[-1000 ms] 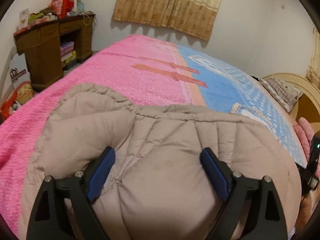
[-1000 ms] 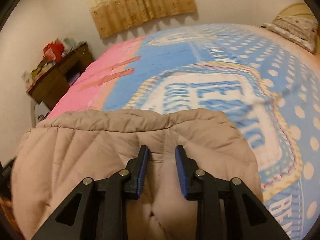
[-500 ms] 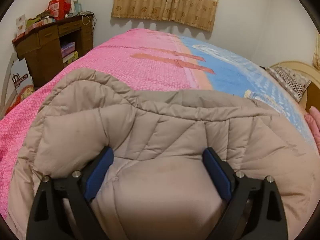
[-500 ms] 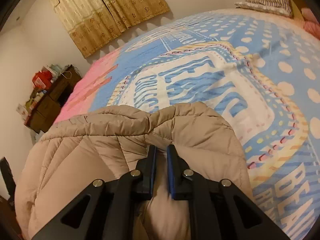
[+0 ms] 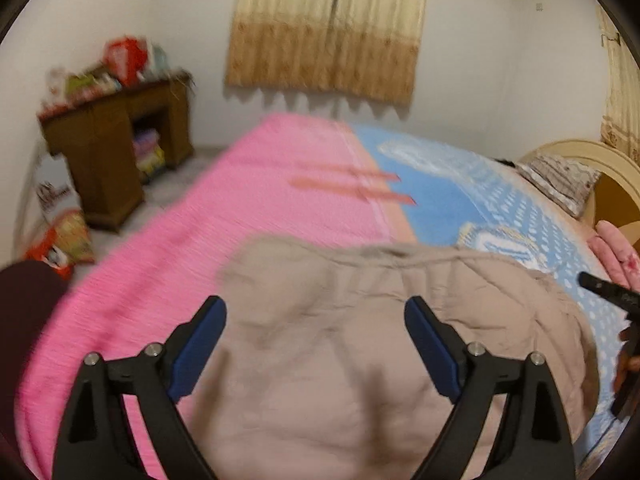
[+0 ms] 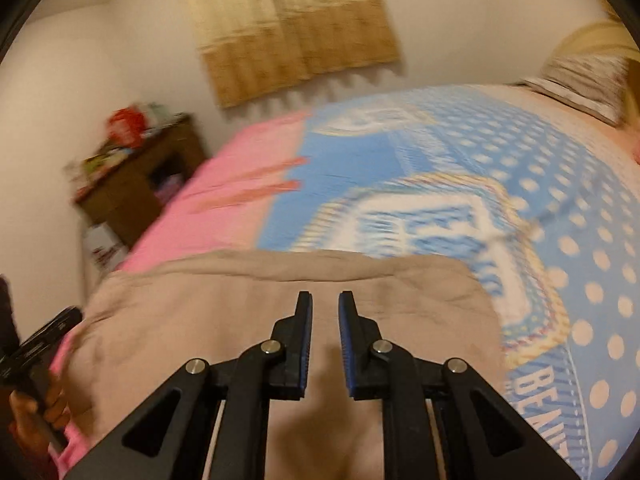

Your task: Fold large clothes

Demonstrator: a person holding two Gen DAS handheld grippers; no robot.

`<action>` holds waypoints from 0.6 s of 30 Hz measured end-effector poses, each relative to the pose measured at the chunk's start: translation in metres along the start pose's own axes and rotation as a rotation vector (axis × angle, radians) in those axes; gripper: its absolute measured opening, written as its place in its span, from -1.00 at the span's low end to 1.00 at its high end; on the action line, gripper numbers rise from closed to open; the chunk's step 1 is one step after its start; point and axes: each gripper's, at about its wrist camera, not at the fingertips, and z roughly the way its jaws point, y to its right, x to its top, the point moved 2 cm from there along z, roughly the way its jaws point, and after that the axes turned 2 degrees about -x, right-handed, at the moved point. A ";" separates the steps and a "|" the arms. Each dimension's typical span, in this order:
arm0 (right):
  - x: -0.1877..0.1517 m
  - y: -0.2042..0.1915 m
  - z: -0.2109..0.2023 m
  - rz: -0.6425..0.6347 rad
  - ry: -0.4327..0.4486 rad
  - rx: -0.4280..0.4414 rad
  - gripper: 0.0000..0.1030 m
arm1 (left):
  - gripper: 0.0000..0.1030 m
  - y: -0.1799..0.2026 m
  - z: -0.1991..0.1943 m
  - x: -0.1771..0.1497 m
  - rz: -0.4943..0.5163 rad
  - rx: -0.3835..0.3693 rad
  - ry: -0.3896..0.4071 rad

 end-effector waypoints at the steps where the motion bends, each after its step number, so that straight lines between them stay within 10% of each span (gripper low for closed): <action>1: 0.001 -0.008 -0.003 -0.008 -0.002 0.041 -0.19 | 0.86 -0.010 -0.005 0.002 -0.015 0.017 0.015; 2: 0.000 -0.014 -0.002 -0.009 -0.009 0.070 0.38 | 0.86 -0.023 -0.009 0.004 -0.043 0.027 0.028; 4: -0.001 -0.031 0.006 -0.002 -0.045 0.147 0.63 | 0.86 -0.040 -0.006 0.006 -0.096 0.026 0.021; 7: -0.006 -0.059 0.027 -0.040 -0.118 0.198 0.63 | 0.86 -0.047 0.023 -0.002 -0.128 0.014 -0.069; 12: -0.035 -0.102 0.084 -0.292 -0.238 0.005 0.56 | 0.84 -0.029 0.062 -0.026 -0.061 0.065 -0.159; 18: -0.046 -0.080 0.124 -0.233 -0.136 -0.101 0.53 | 0.86 -0.024 0.088 -0.037 -0.067 0.105 -0.166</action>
